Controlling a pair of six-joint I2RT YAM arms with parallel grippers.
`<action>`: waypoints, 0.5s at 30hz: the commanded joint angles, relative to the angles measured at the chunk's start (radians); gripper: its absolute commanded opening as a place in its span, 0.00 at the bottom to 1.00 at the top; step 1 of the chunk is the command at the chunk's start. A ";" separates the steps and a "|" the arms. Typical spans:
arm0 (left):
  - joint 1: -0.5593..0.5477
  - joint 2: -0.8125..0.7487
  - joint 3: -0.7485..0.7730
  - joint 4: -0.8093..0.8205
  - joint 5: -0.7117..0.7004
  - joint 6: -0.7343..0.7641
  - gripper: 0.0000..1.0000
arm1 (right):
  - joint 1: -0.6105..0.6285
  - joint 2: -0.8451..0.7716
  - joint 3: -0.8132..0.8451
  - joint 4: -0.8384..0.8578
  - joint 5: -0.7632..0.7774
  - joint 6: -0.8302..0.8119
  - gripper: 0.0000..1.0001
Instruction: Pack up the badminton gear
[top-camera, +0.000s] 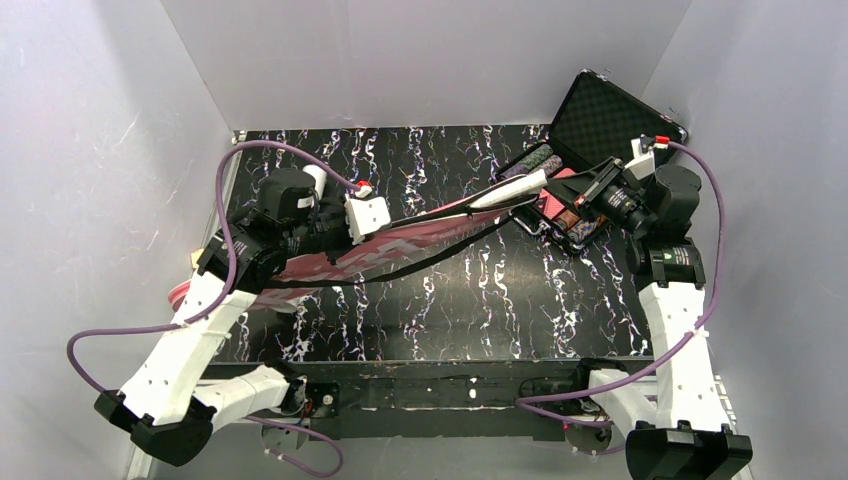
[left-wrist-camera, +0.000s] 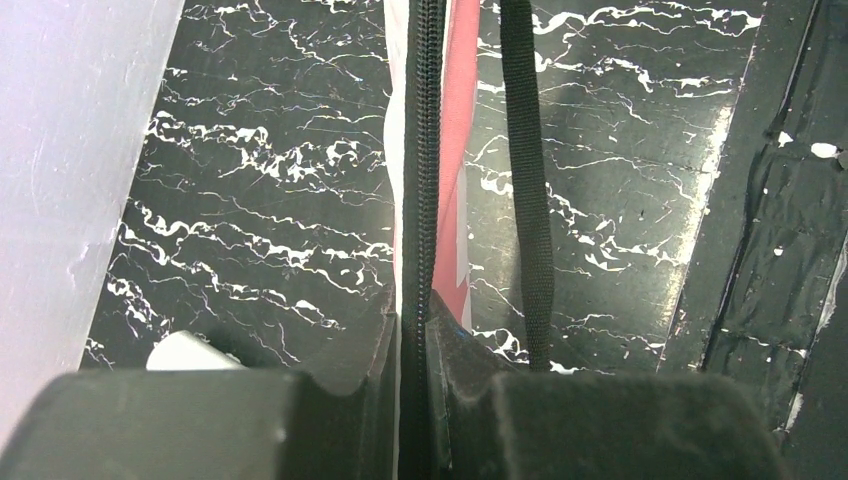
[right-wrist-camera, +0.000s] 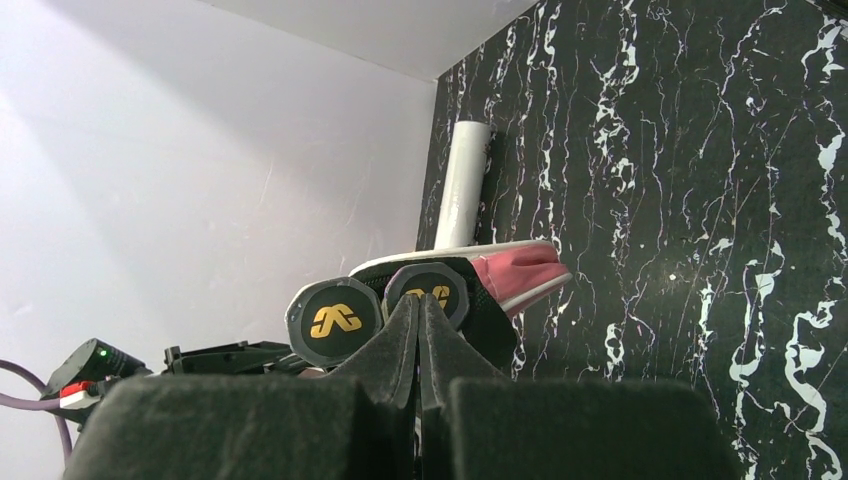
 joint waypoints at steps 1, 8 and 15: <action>0.003 -0.023 0.061 0.082 0.045 0.001 0.00 | 0.004 -0.008 0.006 -0.013 -0.024 -0.019 0.01; 0.004 -0.018 0.055 0.104 0.057 -0.015 0.00 | 0.126 -0.038 -0.015 -0.100 0.048 -0.032 0.01; 0.004 -0.014 0.032 0.123 0.097 -0.038 0.00 | 0.294 -0.084 -0.086 -0.162 0.193 -0.028 0.01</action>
